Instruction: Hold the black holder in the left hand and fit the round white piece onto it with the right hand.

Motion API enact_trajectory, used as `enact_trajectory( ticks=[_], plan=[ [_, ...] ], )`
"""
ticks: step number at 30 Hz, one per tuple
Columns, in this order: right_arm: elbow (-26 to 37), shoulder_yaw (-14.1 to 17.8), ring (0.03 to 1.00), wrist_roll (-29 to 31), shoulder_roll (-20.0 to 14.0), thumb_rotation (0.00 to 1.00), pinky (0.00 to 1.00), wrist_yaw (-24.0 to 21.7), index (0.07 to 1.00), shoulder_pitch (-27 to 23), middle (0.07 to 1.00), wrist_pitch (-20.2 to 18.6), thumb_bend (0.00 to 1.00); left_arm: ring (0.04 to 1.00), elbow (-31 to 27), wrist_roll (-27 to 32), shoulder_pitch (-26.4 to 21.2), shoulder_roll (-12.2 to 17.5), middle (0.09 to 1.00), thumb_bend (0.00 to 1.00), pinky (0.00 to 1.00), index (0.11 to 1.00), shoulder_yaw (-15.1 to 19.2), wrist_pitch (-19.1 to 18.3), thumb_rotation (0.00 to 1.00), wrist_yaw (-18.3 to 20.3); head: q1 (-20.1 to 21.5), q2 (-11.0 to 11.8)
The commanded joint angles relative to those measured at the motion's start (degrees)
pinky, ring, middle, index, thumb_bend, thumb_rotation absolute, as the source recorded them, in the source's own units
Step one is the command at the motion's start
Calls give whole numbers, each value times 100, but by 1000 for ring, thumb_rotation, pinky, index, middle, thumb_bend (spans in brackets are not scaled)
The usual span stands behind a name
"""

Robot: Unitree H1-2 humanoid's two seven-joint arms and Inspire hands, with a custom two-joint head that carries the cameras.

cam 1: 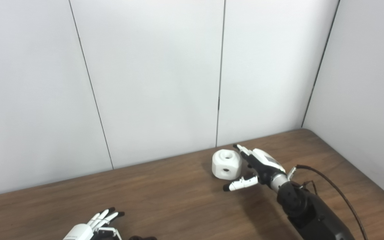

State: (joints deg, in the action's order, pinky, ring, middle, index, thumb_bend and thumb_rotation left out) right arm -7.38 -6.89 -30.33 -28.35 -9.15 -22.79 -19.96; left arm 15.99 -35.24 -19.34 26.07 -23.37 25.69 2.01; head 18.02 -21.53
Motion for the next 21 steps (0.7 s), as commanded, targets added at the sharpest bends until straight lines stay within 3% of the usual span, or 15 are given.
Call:
enact_trajectory(
  ticks=[1, 6, 18, 20, 21],
  plan=[
    [3, 29, 1000, -78, -139, 566, 929, 114, 971, -343, 1000, 131, 1000, 1000, 77, -333, 139, 67, 938, 518, 1000, 482, -174, -114, 49, 271, 9, 0],
    [-268, -10, 1000, -104, -136, 540, 992, 103, 963, -497, 1000, 75, 1000, 1000, 62, -343, 167, 58, 934, 518, 1000, 482, -169, -112, 49, 252, 4, -9],
    [-501, 19, 1000, -91, -64, 472, 991, 423, 946, -635, 1000, 222, 1000, 1000, 114, -340, 173, 26, 925, 518, 1000, 482, -154, -108, 49, 185, -10, -2],
    [-513, 42, 1000, -90, -25, 456, 992, 568, 923, -630, 1000, 282, 1000, 1000, 122, -336, 172, 24, 923, 518, 1000, 482, -150, -103, 49, 177, 0, -5],
    [-531, 113, 1000, -85, 51, 413, 972, 810, 864, -612, 1000, 393, 998, 1000, 129, -333, 170, 25, 923, 518, 1000, 482, -150, -91, 48, 171, -5, -5]
  ],
)
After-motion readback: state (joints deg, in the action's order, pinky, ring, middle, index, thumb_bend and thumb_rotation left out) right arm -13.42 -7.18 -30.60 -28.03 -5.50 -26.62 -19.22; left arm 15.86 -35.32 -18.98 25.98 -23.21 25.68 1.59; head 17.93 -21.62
